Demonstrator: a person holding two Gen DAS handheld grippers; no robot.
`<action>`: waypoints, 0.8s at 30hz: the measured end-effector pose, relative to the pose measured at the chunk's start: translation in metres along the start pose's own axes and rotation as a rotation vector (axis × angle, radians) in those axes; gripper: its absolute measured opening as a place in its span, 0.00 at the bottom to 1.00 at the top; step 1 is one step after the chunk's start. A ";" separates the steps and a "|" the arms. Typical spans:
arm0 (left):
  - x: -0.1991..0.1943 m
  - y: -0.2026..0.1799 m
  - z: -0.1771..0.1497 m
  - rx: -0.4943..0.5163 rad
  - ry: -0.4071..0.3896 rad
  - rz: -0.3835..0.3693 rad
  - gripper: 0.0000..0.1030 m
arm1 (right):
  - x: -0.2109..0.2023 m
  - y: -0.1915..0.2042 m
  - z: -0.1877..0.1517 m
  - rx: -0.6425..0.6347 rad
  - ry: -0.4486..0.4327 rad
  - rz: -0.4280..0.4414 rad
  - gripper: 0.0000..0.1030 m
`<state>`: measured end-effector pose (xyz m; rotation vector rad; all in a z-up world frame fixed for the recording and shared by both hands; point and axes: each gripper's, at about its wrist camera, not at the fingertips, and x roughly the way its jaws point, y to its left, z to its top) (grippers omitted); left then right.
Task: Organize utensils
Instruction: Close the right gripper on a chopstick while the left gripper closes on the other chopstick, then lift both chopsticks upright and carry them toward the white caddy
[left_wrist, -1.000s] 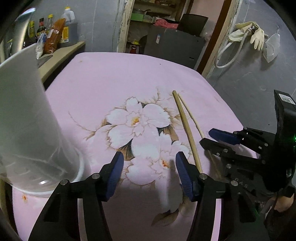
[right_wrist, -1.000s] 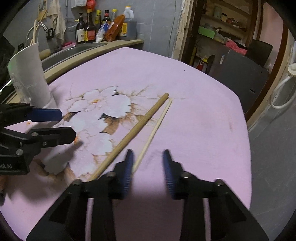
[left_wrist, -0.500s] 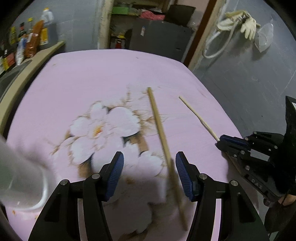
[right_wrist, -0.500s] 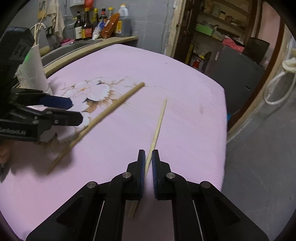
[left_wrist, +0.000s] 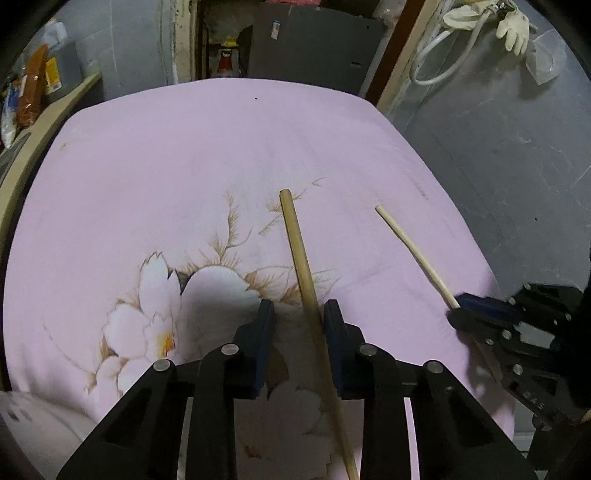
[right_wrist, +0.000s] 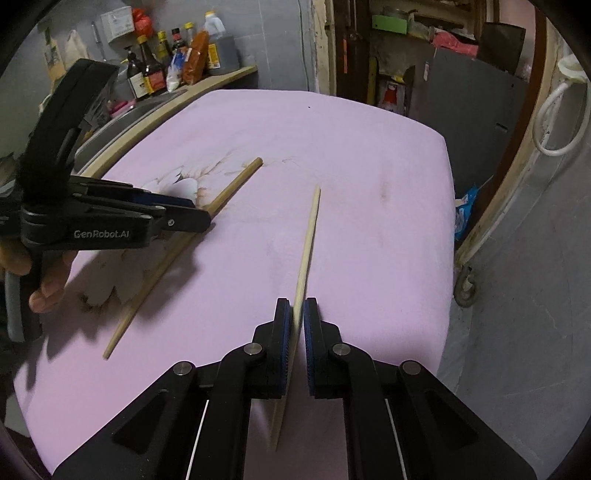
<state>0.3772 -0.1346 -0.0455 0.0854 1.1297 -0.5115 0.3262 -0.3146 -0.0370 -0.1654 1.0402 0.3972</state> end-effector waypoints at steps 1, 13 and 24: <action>0.001 0.001 0.003 0.004 0.006 -0.002 0.23 | 0.005 -0.002 0.007 0.010 0.013 0.007 0.07; 0.004 0.009 0.027 -0.040 0.043 -0.016 0.20 | 0.036 -0.013 0.047 0.097 0.093 0.031 0.15; -0.022 0.000 0.001 -0.127 -0.065 -0.009 0.04 | 0.013 -0.013 0.031 0.207 -0.026 0.084 0.03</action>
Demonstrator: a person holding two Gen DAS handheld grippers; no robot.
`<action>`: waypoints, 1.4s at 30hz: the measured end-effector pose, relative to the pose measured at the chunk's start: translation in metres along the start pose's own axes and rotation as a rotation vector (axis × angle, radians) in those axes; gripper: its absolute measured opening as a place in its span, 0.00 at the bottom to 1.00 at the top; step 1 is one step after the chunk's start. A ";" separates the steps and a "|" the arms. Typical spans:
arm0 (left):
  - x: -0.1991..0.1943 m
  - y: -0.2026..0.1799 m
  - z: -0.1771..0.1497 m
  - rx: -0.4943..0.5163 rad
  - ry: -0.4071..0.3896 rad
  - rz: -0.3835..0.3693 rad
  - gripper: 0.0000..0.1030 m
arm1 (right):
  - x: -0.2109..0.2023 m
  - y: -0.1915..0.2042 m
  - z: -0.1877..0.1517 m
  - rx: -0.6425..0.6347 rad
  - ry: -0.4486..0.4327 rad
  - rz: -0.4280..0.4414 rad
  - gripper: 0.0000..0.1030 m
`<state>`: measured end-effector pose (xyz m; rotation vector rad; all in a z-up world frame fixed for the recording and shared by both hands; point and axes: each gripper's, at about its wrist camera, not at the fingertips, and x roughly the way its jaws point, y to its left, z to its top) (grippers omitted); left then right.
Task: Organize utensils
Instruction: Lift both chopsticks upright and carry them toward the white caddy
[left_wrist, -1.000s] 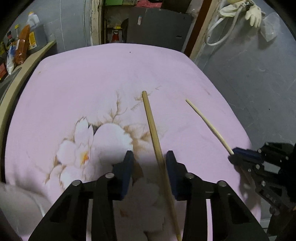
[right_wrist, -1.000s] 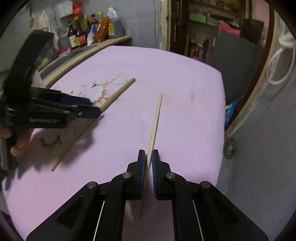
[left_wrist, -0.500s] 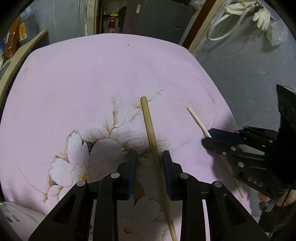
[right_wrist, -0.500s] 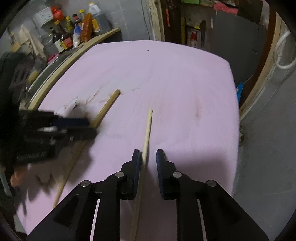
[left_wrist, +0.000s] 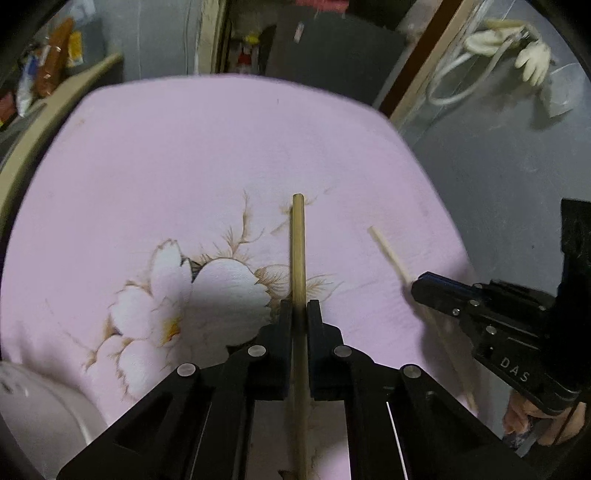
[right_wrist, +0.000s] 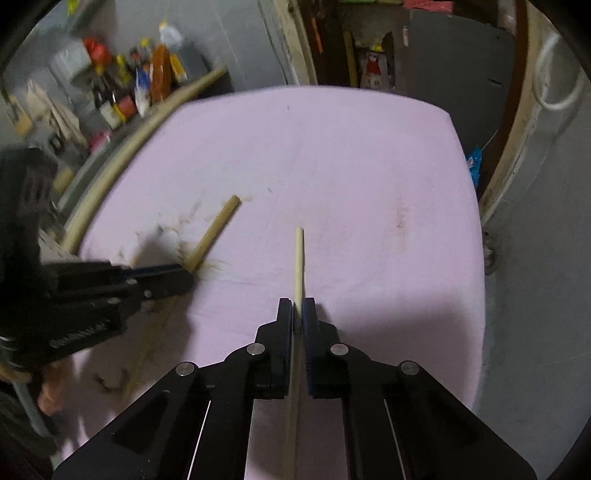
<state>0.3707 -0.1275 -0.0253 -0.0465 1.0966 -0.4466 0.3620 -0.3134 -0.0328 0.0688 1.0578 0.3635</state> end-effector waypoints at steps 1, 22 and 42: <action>-0.008 -0.001 -0.004 0.008 -0.029 -0.008 0.04 | -0.006 0.002 -0.004 0.000 -0.039 0.005 0.03; -0.014 0.008 -0.032 -0.036 -0.006 0.036 0.04 | 0.030 0.023 -0.002 -0.151 0.028 -0.130 0.17; -0.097 0.001 -0.074 0.002 -0.535 -0.047 0.04 | -0.071 0.050 -0.067 -0.048 -0.570 0.010 0.03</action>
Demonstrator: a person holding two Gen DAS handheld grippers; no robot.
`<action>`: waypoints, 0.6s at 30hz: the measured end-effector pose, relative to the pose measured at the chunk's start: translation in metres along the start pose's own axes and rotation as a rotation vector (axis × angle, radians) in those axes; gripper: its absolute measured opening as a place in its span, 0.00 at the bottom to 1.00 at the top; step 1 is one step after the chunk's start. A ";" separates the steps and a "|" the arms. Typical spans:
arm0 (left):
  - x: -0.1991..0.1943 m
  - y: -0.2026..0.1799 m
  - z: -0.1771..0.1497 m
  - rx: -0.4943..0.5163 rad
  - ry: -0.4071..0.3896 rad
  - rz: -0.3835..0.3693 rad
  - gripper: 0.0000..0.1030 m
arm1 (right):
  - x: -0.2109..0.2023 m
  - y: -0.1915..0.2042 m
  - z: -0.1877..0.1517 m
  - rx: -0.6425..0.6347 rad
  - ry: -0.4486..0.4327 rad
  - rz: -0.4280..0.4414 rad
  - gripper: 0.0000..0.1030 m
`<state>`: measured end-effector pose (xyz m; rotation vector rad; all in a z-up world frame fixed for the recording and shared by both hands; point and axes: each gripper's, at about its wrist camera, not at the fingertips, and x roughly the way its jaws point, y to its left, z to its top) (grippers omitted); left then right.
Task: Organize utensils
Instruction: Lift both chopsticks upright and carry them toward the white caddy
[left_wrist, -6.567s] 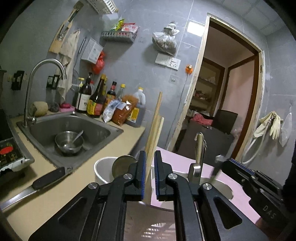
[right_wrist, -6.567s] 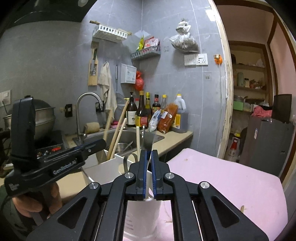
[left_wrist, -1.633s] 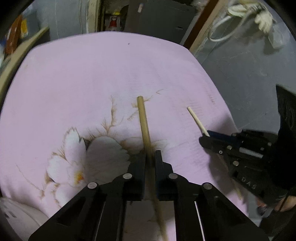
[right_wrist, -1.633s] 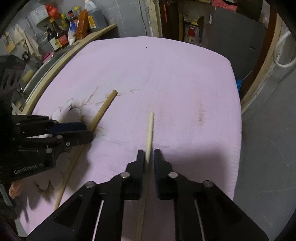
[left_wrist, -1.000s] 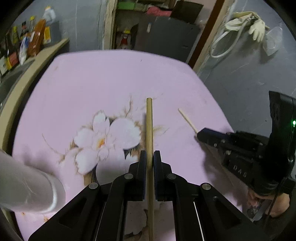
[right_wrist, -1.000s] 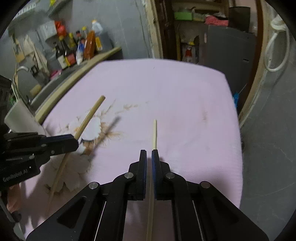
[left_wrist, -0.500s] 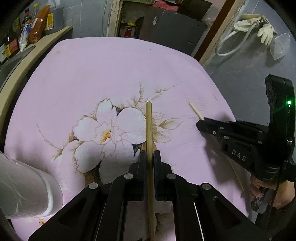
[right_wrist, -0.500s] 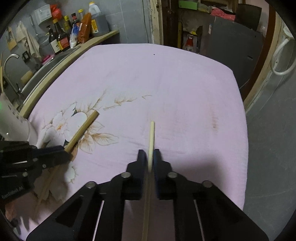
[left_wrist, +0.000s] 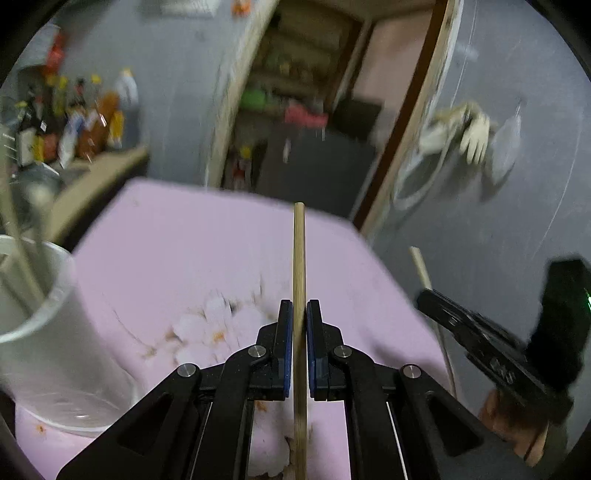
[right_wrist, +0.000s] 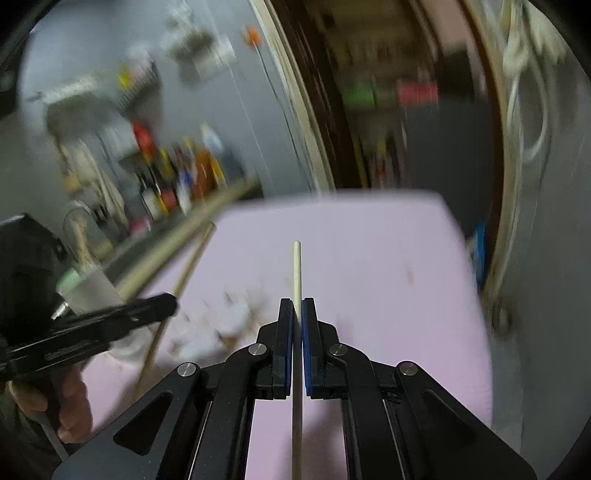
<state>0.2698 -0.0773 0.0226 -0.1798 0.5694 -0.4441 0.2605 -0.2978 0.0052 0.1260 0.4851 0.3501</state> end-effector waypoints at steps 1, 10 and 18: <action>-0.014 0.000 0.000 -0.006 -0.073 -0.015 0.04 | -0.012 0.008 0.000 -0.018 -0.074 0.005 0.03; -0.089 0.006 0.024 0.028 -0.352 0.051 0.04 | -0.053 0.079 0.035 -0.115 -0.385 0.100 0.03; -0.141 0.060 0.054 -0.030 -0.483 0.123 0.04 | -0.043 0.132 0.067 -0.092 -0.503 0.263 0.03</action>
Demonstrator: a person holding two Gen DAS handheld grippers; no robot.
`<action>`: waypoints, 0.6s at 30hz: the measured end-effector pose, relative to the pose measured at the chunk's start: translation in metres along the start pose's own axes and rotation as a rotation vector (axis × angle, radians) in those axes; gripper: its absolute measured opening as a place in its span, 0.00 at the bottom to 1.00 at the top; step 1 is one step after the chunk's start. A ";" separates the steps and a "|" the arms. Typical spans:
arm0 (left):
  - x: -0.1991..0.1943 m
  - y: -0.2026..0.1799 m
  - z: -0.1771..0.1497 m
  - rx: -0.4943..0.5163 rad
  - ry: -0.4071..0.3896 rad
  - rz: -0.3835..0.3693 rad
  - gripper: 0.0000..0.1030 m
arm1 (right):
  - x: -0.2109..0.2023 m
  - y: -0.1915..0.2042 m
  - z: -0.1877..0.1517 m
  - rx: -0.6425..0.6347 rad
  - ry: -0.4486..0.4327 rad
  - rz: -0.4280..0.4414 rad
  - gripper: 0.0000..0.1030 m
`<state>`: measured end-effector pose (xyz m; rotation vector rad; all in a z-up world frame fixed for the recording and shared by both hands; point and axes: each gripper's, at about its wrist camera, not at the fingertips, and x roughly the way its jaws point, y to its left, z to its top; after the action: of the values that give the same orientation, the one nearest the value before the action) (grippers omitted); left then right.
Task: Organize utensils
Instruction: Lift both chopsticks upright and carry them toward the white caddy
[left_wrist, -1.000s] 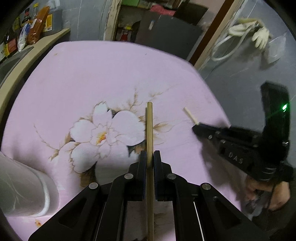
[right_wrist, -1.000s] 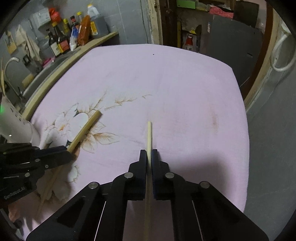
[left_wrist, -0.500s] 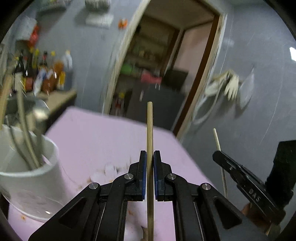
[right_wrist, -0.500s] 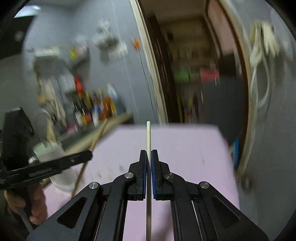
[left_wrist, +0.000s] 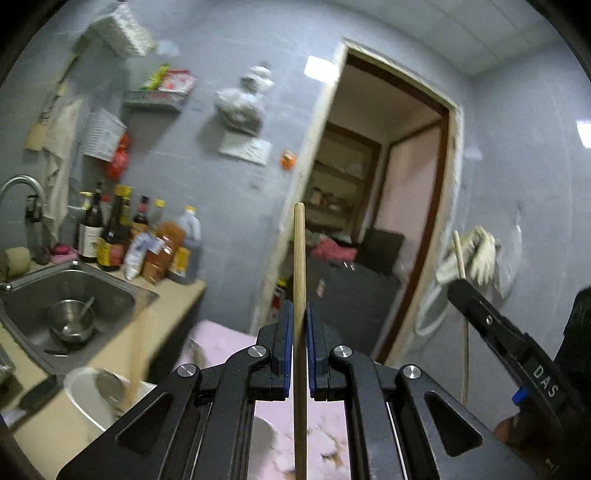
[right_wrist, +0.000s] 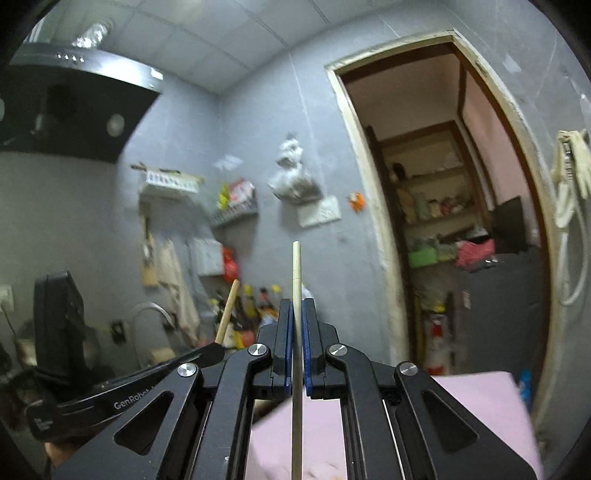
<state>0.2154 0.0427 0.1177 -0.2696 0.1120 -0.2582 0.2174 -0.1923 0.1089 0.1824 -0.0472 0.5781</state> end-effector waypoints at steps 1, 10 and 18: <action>-0.006 0.012 0.006 -0.013 -0.024 0.025 0.04 | 0.008 0.005 0.001 0.016 -0.015 0.027 0.03; -0.013 0.111 0.029 -0.121 -0.152 0.211 0.04 | 0.064 0.032 -0.006 0.086 -0.035 0.084 0.03; 0.000 0.141 0.018 -0.111 -0.177 0.282 0.04 | 0.083 0.033 -0.017 0.165 -0.112 0.054 0.03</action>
<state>0.2507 0.1781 0.0956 -0.3818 -0.0115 0.0529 0.2687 -0.1177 0.1056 0.3745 -0.1138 0.6258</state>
